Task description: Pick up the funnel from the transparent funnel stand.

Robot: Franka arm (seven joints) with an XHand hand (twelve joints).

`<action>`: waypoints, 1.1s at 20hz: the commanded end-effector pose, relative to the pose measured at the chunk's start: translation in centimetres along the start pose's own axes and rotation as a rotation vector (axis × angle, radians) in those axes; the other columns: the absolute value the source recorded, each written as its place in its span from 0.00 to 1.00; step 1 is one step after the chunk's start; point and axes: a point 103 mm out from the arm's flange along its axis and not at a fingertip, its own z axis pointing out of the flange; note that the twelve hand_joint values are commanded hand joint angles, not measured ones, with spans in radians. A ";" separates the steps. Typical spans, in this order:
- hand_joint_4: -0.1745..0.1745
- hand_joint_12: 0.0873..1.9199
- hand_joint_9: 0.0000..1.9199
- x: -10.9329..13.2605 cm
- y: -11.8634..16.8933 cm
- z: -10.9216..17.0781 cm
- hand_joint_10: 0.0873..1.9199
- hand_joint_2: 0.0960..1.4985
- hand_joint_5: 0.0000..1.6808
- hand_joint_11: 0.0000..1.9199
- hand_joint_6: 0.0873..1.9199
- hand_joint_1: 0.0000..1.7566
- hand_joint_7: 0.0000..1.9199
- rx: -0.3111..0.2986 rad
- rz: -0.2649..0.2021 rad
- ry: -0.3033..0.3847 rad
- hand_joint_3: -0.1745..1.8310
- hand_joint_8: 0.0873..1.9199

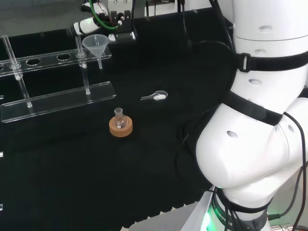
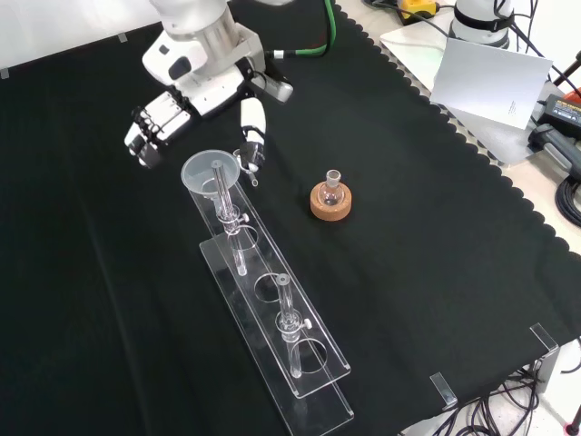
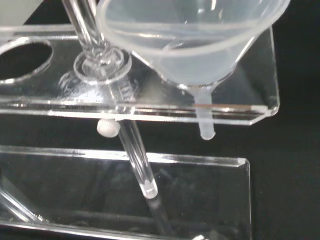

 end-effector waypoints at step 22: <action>0.65 0.20 0.00 -0.7 -0.2 3.8 0.00 0.43 0.00 0.00 0.00 0.15 0.00 0.105 -0.007 -0.055 0.10 0.00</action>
